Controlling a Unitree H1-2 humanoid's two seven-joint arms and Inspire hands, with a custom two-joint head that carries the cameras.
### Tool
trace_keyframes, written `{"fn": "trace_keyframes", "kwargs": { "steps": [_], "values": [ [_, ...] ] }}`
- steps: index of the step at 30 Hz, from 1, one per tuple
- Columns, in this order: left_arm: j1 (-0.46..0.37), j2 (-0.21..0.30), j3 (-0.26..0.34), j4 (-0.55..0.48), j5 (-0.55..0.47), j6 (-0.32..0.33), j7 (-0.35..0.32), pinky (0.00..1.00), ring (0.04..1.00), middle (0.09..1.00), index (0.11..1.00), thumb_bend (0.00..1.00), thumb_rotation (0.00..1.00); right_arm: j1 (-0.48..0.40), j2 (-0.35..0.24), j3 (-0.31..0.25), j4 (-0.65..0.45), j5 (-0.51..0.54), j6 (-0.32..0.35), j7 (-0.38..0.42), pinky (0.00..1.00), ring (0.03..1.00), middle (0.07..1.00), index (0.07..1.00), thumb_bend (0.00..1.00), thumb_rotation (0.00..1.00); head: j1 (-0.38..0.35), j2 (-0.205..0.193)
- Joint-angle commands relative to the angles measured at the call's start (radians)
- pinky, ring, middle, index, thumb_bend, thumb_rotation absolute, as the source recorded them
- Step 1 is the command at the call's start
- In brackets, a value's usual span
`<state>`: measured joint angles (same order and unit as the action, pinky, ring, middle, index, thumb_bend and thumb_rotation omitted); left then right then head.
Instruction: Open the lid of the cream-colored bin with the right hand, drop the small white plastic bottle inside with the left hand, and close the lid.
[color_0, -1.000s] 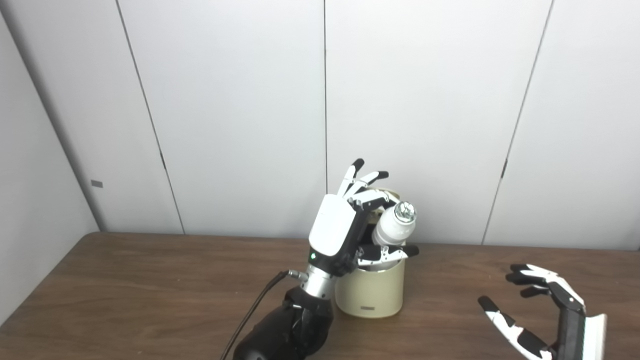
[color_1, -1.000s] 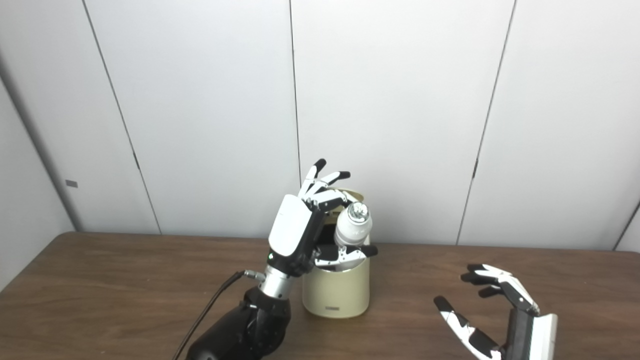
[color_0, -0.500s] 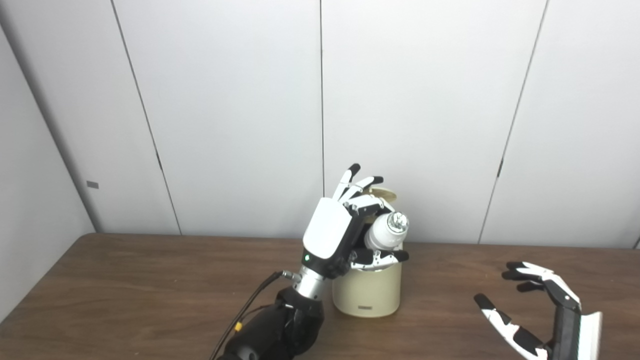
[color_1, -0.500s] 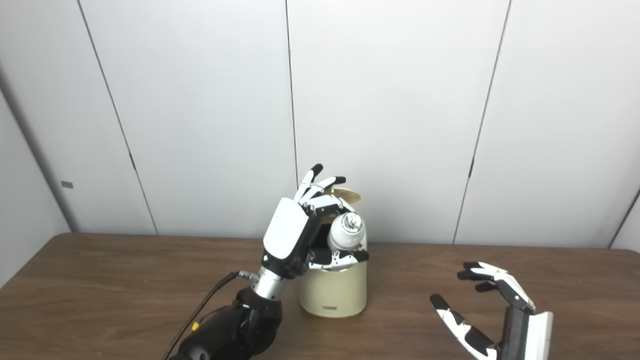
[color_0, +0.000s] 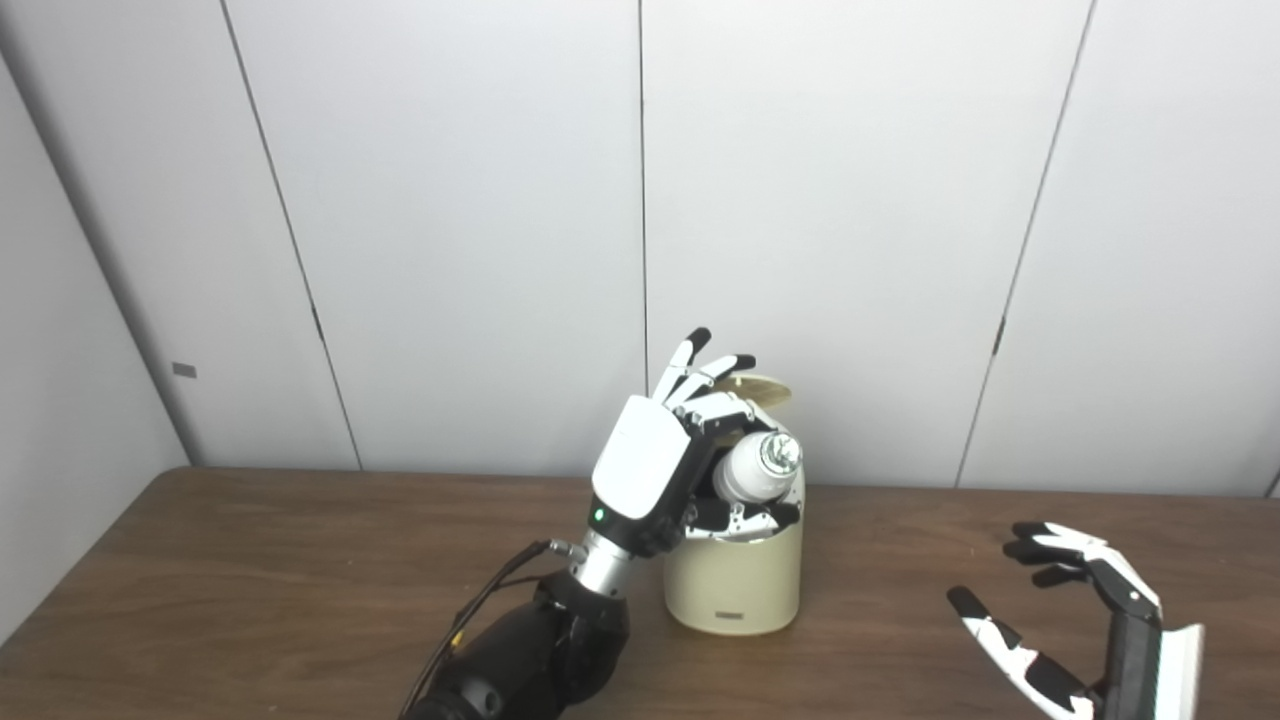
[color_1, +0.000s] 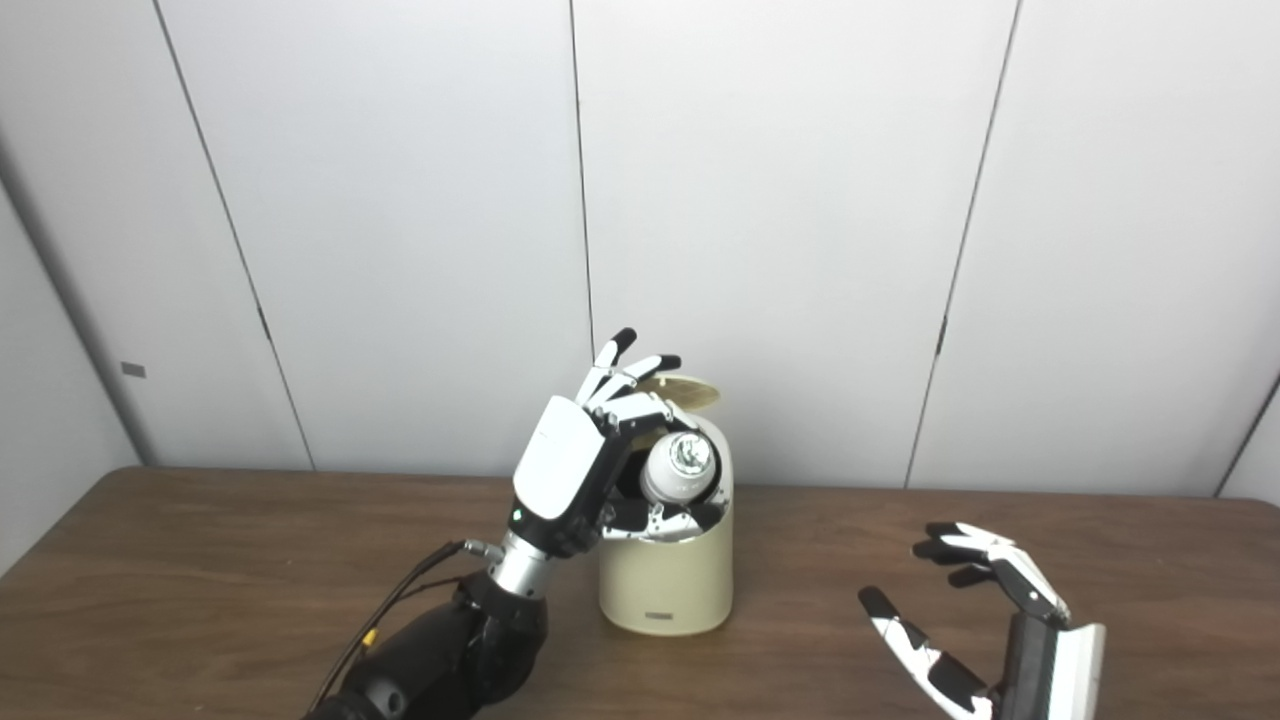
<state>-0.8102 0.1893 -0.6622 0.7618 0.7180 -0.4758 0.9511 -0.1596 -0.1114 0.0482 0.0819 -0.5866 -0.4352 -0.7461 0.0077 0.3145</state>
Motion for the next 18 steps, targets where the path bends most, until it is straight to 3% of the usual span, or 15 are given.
{"fn": "trace_keyframes", "kwargs": {
  "steps": [1,6,8,9,10,11,14,18],
  "values": [
    [-0.037,0.018,0.003,0.006,-0.025,0.006,0.011,1.00,0.815,0.480,0.484,0.53,0.00,0.029,-0.013,0.003,0.057,-0.008,-0.034,-0.021,0.40,0.529,0.607,0.492,0.49,0.13,0.001,0.000],
    [-0.028,0.028,-0.020,-0.014,-0.091,0.006,-0.030,1.00,0.825,0.493,0.480,0.52,0.00,0.028,-0.017,0.004,0.060,-0.012,-0.034,-0.026,0.40,0.527,0.607,0.491,0.49,0.13,0.002,0.001],
    [-0.027,0.036,-0.034,-0.026,-0.118,0.006,-0.060,1.00,0.841,0.546,0.489,0.52,0.06,0.028,-0.018,0.006,0.060,-0.007,-0.034,-0.025,0.40,0.526,0.608,0.491,0.49,0.13,0.002,0.004],
    [-0.024,0.039,-0.035,-0.034,-0.131,0.006,-0.083,1.00,0.858,0.581,0.547,0.76,0.27,0.028,-0.020,0.007,0.061,-0.004,-0.034,-0.025,0.41,0.530,0.610,0.492,0.49,0.13,0.002,0.004],
    [-0.023,0.042,-0.035,-0.039,-0.140,0.006,-0.099,1.00,0.877,0.616,0.591,0.90,0.44,0.028,-0.021,0.008,0.062,-0.003,-0.034,-0.026,0.42,0.536,0.610,0.492,0.49,0.13,0.002,0.004],
    [-0.020,0.043,-0.034,-0.045,-0.147,0.006,-0.113,1.00,0.884,0.628,0.606,0.95,0.50,0.027,-0.023,0.010,0.063,-0.002,-0.034,-0.028,0.42,0.538,0.610,0.492,0.49,0.13,0.002,0.004],
    [-0.015,0.043,-0.018,-0.054,-0.144,0.006,-0.137,1.00,0.906,0.654,0.642,1.00,0.65,0.027,-0.024,0.010,0.066,-0.005,-0.034,-0.030,0.42,0.538,0.609,0.492,0.49,0.13,0.003,0.006],
    [-0.010,0.042,0.005,-0.062,-0.127,0.006,-0.154,1.00,0.924,0.682,0.686,1.00,0.68,0.027,-0.025,0.010,0.069,-0.005,-0.034,-0.031,0.42,0.540,0.611,0.492,0.49,0.14,0.004,0.006]
  ]
}}
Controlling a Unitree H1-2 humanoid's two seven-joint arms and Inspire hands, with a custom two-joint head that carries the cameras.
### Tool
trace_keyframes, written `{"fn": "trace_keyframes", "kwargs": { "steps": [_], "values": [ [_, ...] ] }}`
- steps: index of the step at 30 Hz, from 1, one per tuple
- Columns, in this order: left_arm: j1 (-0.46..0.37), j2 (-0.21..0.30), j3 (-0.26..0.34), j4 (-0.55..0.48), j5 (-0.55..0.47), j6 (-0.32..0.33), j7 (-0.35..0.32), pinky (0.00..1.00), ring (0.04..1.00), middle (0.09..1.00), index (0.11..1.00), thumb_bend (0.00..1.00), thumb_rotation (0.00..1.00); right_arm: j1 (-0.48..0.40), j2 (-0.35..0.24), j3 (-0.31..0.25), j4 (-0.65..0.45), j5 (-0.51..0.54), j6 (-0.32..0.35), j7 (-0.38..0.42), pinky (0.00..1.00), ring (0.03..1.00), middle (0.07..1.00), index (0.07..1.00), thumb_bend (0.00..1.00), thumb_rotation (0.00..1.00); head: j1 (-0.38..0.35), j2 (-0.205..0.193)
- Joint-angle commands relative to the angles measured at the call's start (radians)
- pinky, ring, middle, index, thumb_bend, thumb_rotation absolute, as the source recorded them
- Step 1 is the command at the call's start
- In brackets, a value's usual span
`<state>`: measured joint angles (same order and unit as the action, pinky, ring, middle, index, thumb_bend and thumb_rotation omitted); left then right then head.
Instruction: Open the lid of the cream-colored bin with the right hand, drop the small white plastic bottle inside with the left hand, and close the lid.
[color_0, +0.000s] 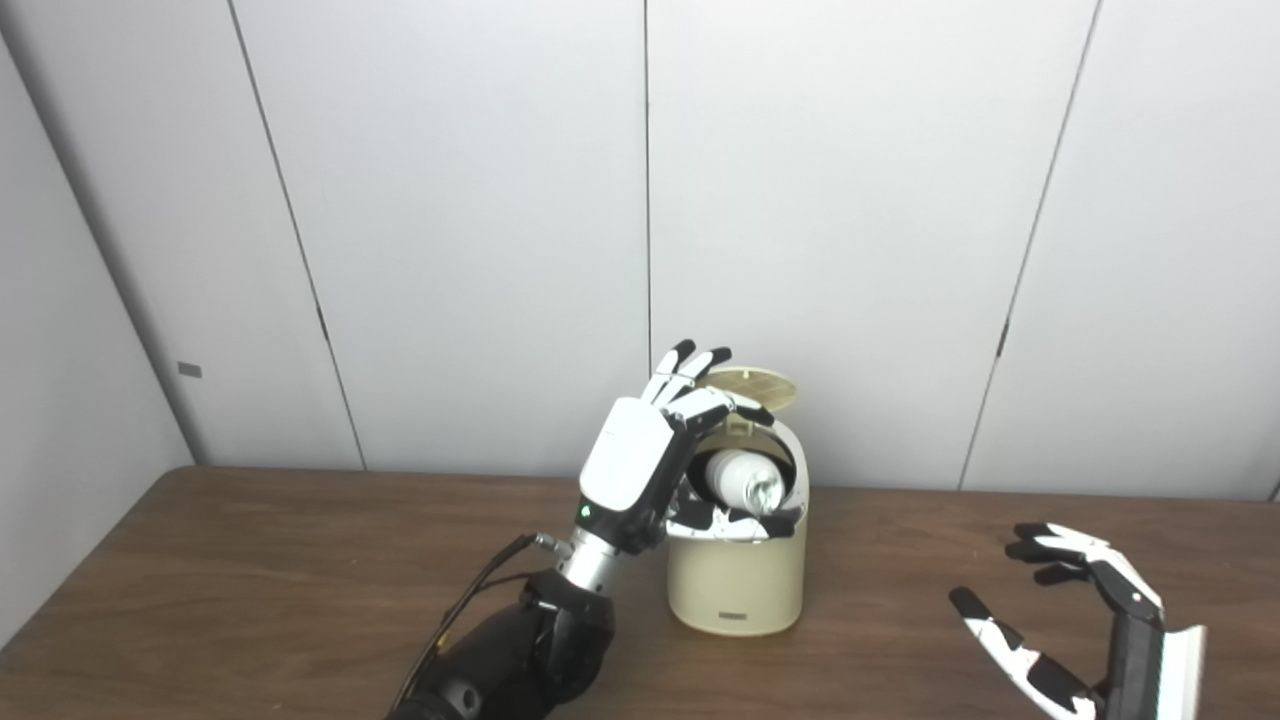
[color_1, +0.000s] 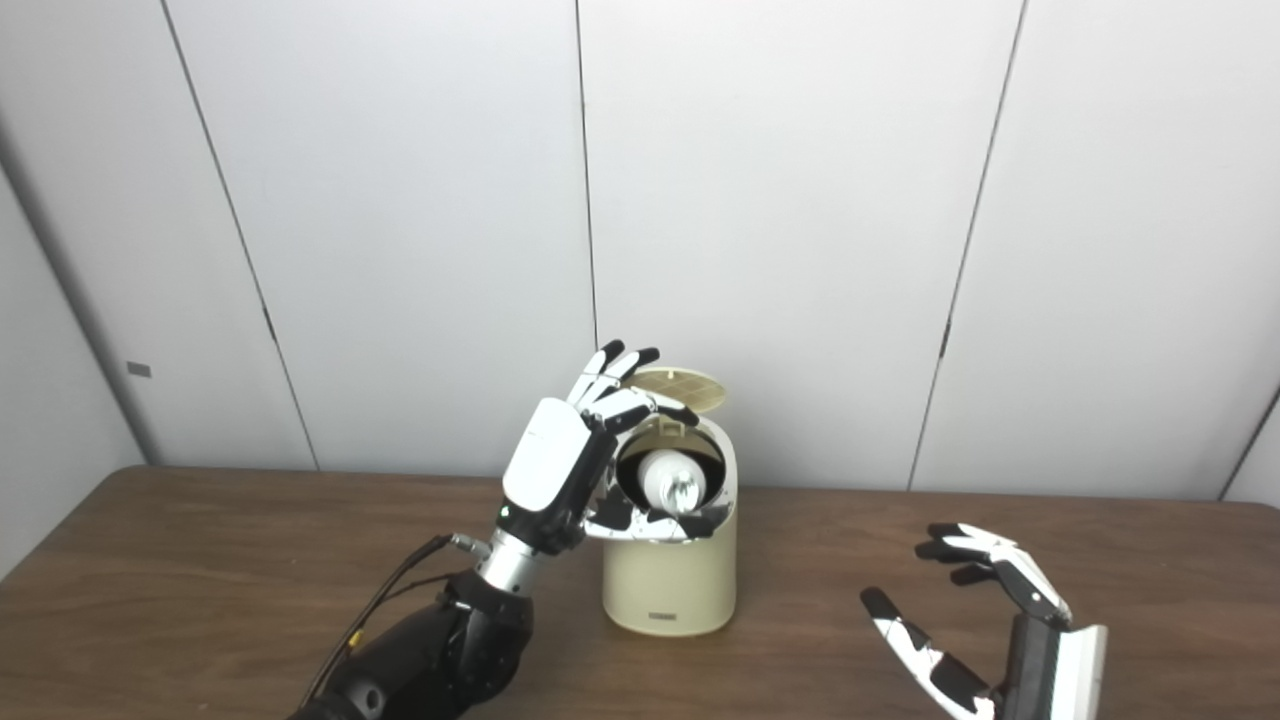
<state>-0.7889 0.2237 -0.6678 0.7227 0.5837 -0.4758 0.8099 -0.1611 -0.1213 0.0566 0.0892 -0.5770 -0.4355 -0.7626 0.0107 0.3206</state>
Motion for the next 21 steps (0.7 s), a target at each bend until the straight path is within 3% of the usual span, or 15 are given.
{"fn": "trace_keyframes", "kwargs": {
  "steps": [1,12,16,17,18,19,21],
  "values": [
    [-0.031,0.007,0.016,-0.024,0.011,0.006,-0.015,1.00,0.926,0.687,0.692,1.00,0.68,0.027,-0.016,0.003,0.062,-0.015,-0.034,-0.016,0.42,0.541,0.612,0.492,0.49,0.13,0.001,0.000],
    [-0.019,0.007,0.045,-0.050,-0.013,0.006,-0.077,1.00,0.939,0.711,0.710,1.00,0.63,0.023,-0.022,0.008,0.071,-0.020,-0.034,-0.026,0.43,0.548,0.612,0.492,0.49,0.14,0.000,0.000],
    [-0.011,0.003,0.053,-0.064,-0.032,0.006,-0.064,1.00,0.920,0.695,0.690,1.00,0.60,0.022,-0.025,0.013,0.075,-0.014,-0.034,-0.030,0.43,0.549,0.612,0.492,0.49,0.13,0.000,0.000],
    [-0.003,-0.006,0.067,-0.074,-0.038,0.006,-0.040,1.00,0.899,0.671,0.663,1.00,0.51,0.021,-0.027,0.014,0.076,-0.014,-0.034,-0.032,0.43,0.550,0.612,0.492,0.49,0.13,0.000,0.000],
    [0.009,-0.015,0.084,-0.090,-0.053,0.006,-0.016,1.00,0.856,0.614,0.578,0.77,0.29,0.021,-0.027,0.015,0.078,-0.017,-0.034,-0.034,0.44,0.554,0.612,0.492,0.49,0.13,-0.001,0.000],
    [0.025,-0.027,0.108,-0.116,-0.090,0.006,-0.009,1.00,0.805,0.552,0.530,0.65,0.15,0.020,-0.027,0.016,0.079,-0.021,-0.034,-0.036,0.44,0.556,0.612,0.492,0.49,0.13,-0.002,0.001],
    [0.061,-0.040,0.154,-0.184,-0.171,0.006,-0.044,1.00,0.725,0.504,0.479,0.55,0.03,0.019,-0.026,0.015,0.082,-0.022,-0.034,-0.037,0.45,0.558,0.611,0.492,0.49,0.13,-0.004,0.001]
  ]
}}
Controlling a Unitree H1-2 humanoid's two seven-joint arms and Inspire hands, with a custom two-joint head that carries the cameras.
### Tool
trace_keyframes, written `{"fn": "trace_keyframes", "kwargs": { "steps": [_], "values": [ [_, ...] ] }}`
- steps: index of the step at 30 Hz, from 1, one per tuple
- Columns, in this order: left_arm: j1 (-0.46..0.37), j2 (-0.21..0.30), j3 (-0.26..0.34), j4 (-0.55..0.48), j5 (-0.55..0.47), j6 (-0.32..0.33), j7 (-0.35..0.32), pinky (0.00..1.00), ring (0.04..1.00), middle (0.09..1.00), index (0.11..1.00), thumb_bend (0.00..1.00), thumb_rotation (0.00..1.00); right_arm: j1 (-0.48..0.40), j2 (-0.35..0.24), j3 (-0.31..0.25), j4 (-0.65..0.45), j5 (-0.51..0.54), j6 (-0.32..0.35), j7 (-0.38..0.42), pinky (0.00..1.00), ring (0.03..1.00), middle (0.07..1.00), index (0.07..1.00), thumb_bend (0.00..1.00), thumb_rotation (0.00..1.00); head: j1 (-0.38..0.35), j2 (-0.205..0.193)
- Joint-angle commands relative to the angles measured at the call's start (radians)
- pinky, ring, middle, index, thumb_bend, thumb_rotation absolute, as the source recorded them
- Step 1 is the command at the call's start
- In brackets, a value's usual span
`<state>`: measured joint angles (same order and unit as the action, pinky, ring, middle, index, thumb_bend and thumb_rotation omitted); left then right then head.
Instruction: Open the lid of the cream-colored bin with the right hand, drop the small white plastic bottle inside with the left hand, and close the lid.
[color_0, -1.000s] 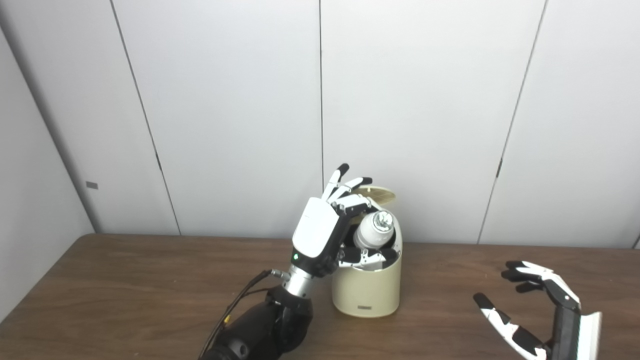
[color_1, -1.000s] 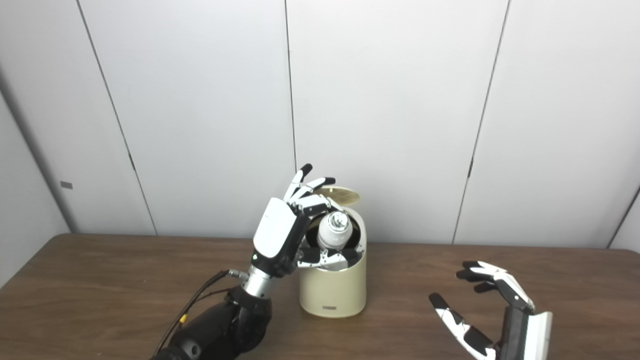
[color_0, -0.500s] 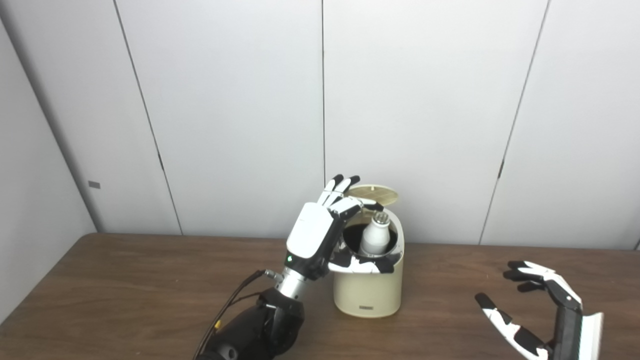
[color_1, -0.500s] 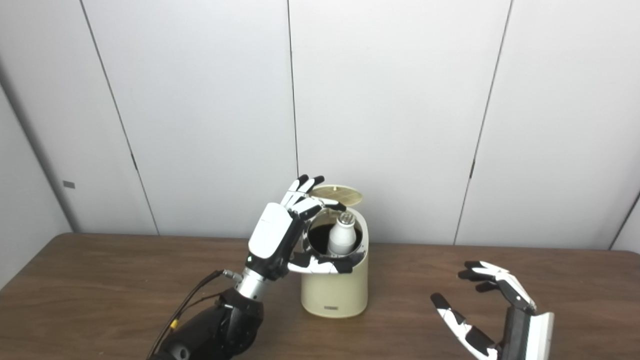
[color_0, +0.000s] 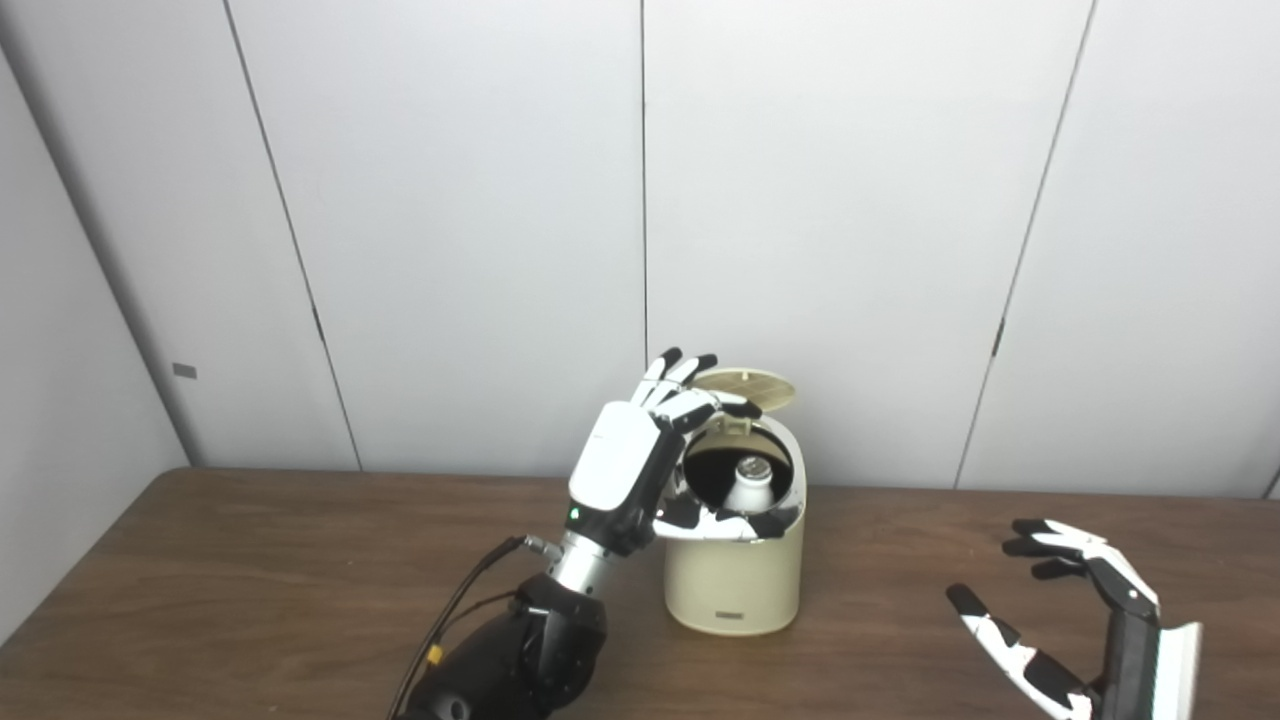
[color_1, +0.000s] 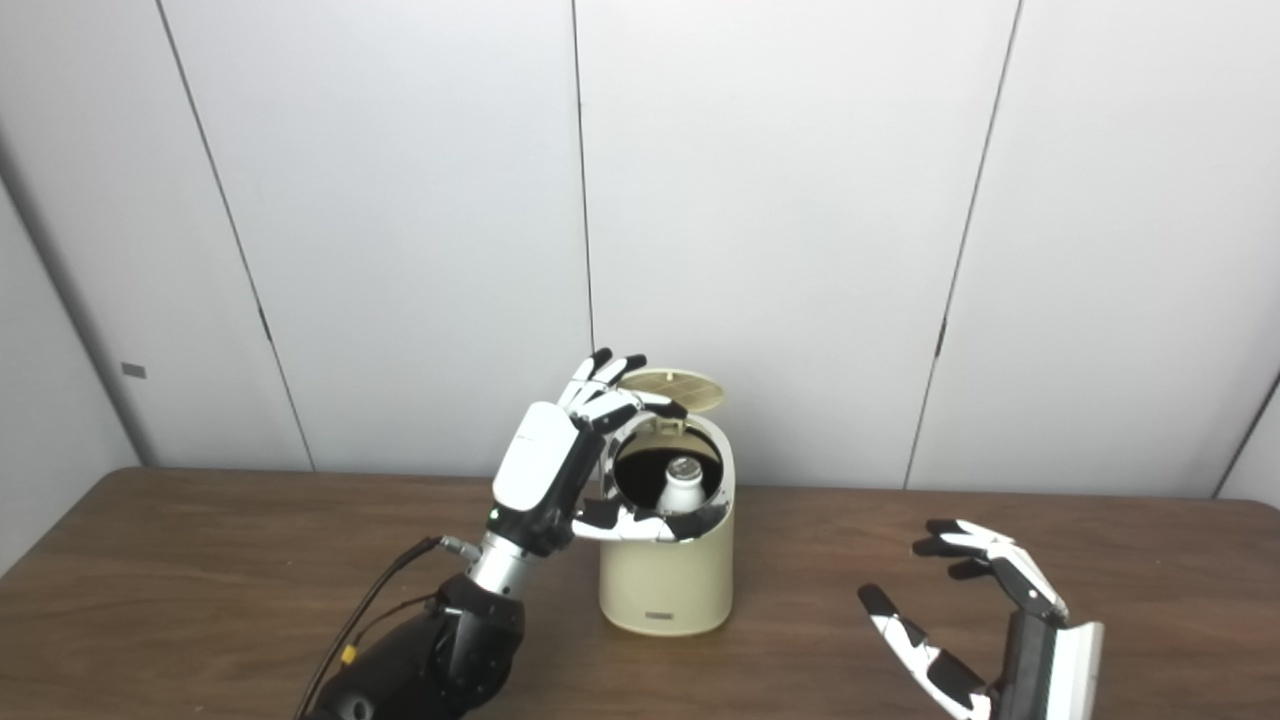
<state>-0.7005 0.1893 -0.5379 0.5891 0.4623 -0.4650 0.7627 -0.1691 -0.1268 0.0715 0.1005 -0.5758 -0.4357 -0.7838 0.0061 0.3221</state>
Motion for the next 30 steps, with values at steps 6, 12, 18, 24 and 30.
{"fn": "trace_keyframes", "kwargs": {
  "steps": [6,12,18,24,30],
  "values": [
    [0.087,0.000,0.131,-0.275,-0.134,-0.005,-0.108,1.00,0.782,0.514,0.452,0.52,0.00,0.021,-0.030,0.008,0.083,-0.013,-0.034,-0.028,0.45,0.561,0.612,0.492,0.49,0.13,0.006,-0.001],
    [0.224,-0.009,0.259,-0.525,-0.202,-0.005,-0.180,1.00,0.848,0.664,0.481,0.52,0.04,0.017,-0.033,0.008,0.090,-0.007,-0.034,-0.027,0.44,0.557,0.616,0.492,0.49,0.14,0.012,-0.003],
    [0.329,-0.027,0.378,-0.671,-0.290,-0.005,-0.198,1.00,0.835,0.559,0.502,0.52,0.02,0.011,-0.042,0.016,0.094,0.002,-0.034,-0.026,0.45,0.561,0.615,0.492,0.49,0.13,0.017,0.000],
    [0.436,-0.022,0.460,-0.708,-0.359,-0.005,-0.238,0.69,0.607,0.481,0.498,0.52,0.00,-0.017,-0.074,0.035,0.093,0.012,-0.034,-0.025,0.44,0.557,0.619,0.493,0.49,0.13,0.016,0.001],
    [0.522,-0.037,0.499,-0.669,-0.525,-0.005,-0.436,0.49,0.600,0.651,0.498,0.48,0.07,-0.087,-0.131,0.053,0.058,0.061,-0.034,0.052,0.45,0.560,0.636,0.495,0.49,0.14,0.008,0.004]
  ]
}}
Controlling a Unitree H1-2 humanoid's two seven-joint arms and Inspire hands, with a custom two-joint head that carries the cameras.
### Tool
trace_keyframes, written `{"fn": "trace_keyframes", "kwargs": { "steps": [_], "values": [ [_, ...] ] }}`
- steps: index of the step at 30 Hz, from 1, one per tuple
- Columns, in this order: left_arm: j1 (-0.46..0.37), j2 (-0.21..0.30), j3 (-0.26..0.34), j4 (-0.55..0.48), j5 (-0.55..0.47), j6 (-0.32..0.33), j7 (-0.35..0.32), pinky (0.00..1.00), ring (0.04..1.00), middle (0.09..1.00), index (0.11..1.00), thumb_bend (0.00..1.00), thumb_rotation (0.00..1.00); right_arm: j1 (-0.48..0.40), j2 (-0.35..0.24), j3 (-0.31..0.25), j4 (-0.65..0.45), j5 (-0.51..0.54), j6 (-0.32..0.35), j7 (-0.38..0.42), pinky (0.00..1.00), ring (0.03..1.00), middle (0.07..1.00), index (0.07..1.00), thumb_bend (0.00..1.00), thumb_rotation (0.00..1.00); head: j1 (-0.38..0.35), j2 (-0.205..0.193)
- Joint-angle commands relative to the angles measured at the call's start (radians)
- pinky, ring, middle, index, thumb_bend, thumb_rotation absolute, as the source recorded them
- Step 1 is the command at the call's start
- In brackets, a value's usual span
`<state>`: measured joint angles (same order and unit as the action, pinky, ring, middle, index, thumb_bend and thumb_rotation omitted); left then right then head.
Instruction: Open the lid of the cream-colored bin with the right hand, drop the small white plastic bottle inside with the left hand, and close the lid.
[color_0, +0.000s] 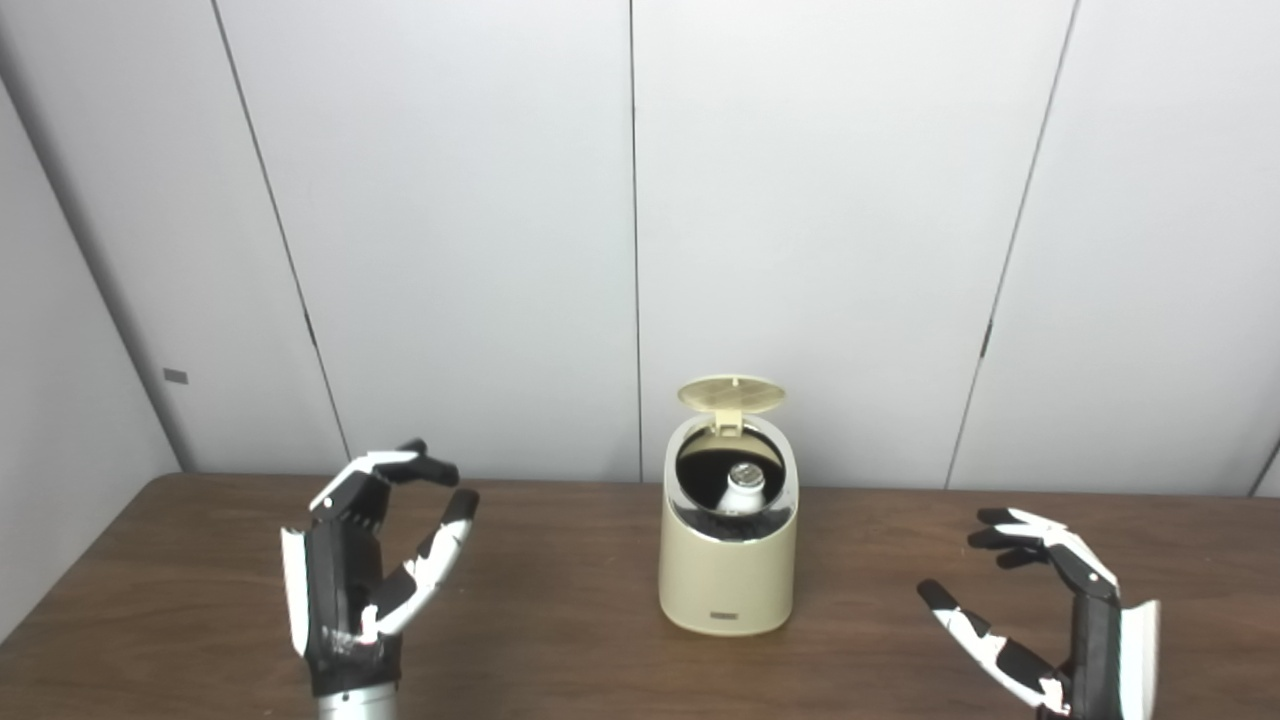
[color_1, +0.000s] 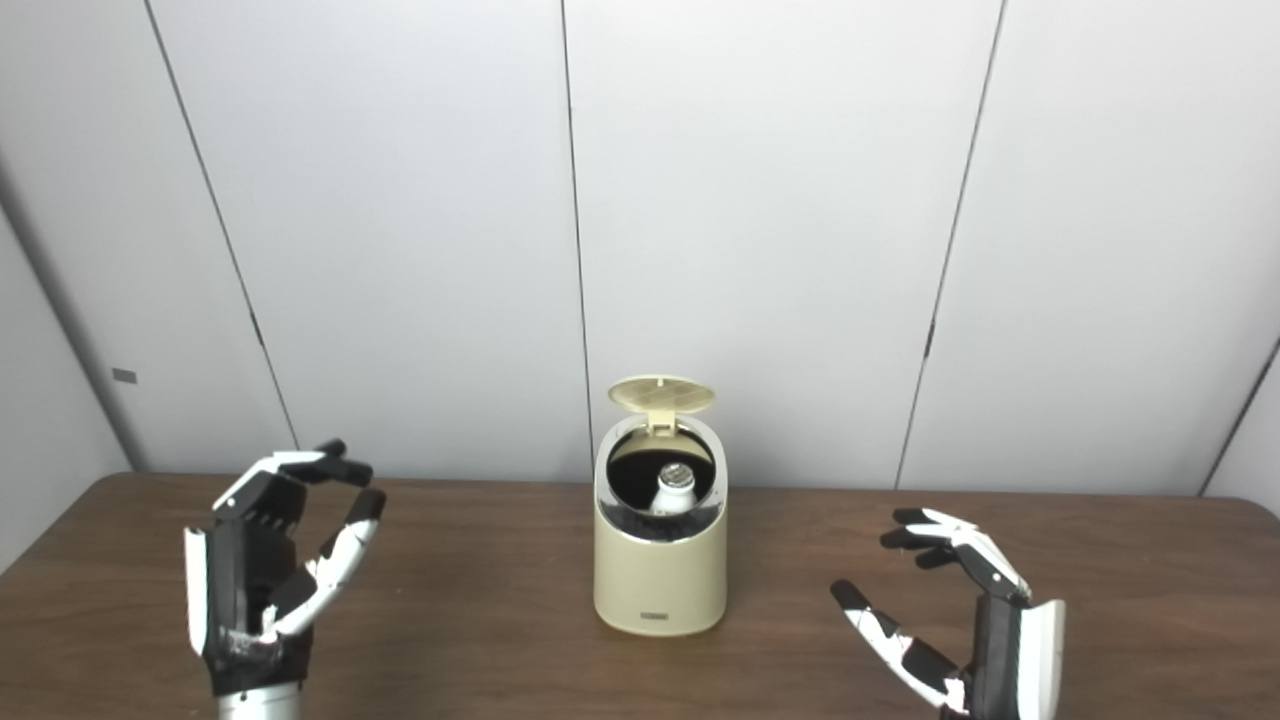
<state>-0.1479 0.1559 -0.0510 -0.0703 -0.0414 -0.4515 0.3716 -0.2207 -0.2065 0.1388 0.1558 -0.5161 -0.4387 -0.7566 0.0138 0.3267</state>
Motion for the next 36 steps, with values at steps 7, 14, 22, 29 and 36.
{"fn": "trace_keyframes", "kwargs": {
  "steps": [7,14,22,29,36],
  "values": [
    [0.010,-0.001,0.022,0.056,-0.053,-0.015,-0.210,0.69,0.766,0.785,0.767,0.35,0.72,-0.136,-0.083,-0.012,-0.152,-0.023,0.086,0.256,0.66,0.755,0.747,0.730,0.50,0.89,-0.029,0.005],
    [0.006,-0.009,0.053,0.082,-0.008,0.008,-0.266,0.70,0.765,0.779,0.758,0.33,0.74,-0.211,-0.044,-0.001,-0.368,-0.098,0.379,0.539,0.61,0.804,0.846,0.789,0.68,0.89,-0.074,0.017],
    [0.000,-0.015,0.079,0.138,0.005,0.003,-0.308,0.69,0.766,0.775,0.764,0.33,0.79,-0.289,-0.009,0.010,-0.386,-0.189,0.505,0.676,0.69,0.897,0.911,0.826,0.82,0.91,-0.101,0.020],
    [-0.007,-0.015,0.089,0.170,0.024,-0.013,-0.326,0.69,0.768,0.780,0.768,0.32,0.81,-0.339,-0.010,0.035,-0.362,-0.260,0.559,0.750,0.83,0.958,0.956,0.825,0.89,0.96,-0.104,0.020],
    [-0.008,-0.021,0.100,0.178,0.022,-0.015,-0.338,0.68,0.756,0.766,0.754,0.33,0.79,-0.381,-0.010,0.058,-0.341,-0.297,0.613,0.826,0.88,0.998,0.995,0.827,0.90,0.99,-0.106,0.023]
  ]
}}
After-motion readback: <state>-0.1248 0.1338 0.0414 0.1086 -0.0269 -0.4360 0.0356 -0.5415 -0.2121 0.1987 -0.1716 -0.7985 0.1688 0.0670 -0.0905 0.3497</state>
